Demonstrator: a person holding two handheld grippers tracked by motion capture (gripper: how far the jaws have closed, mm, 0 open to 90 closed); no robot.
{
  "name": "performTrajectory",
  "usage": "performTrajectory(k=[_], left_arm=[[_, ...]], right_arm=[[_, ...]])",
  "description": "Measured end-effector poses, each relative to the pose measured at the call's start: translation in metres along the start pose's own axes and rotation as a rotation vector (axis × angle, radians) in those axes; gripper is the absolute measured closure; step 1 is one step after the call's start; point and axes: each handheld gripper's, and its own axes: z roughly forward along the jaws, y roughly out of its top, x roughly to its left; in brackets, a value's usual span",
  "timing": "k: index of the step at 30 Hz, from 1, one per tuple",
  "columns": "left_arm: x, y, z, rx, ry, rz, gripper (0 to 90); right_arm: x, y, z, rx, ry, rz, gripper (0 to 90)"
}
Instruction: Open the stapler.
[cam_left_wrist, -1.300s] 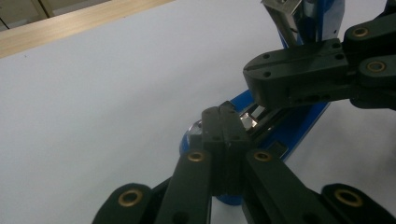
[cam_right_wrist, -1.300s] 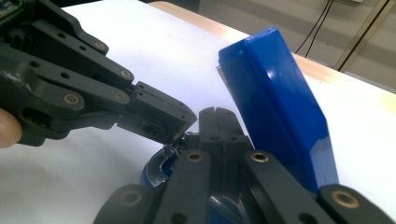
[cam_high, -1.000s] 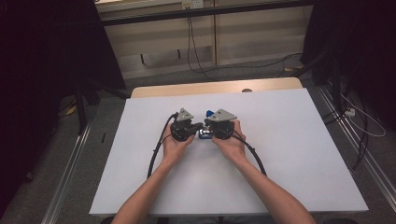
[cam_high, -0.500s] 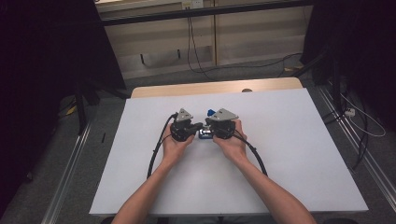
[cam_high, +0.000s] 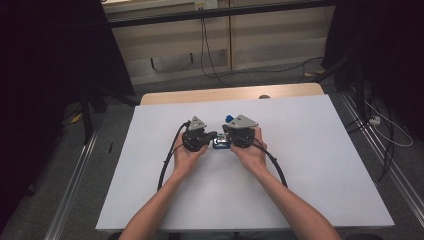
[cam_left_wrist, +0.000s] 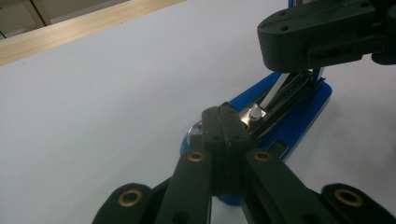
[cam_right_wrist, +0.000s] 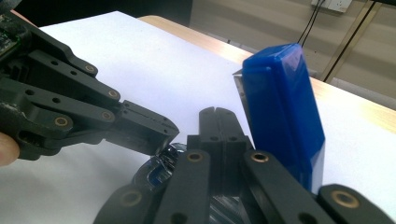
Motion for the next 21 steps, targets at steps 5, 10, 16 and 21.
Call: performTrajectory(k=[5,10,16,21], left_arm=[[0.000,0.000,0.000,0.002,0.001,0.000,90.0],[0.000,0.000,0.000,0.002,0.000,-0.003,90.0],[0.000,0.000,0.000,0.003,0.001,0.002,90.0],[0.001,0.000,-0.001,0.003,-0.002,-0.002,90.0]], right_arm=[[-0.003,0.000,-0.004,-0.022,-0.020,0.002,90.0],[-0.005,0.001,-0.006,-0.026,-0.019,0.000,90.0],[-0.005,0.001,-0.006,-0.026,-0.014,0.011,90.0],[-0.011,0.001,-0.009,-0.038,-0.022,0.032,90.0]])
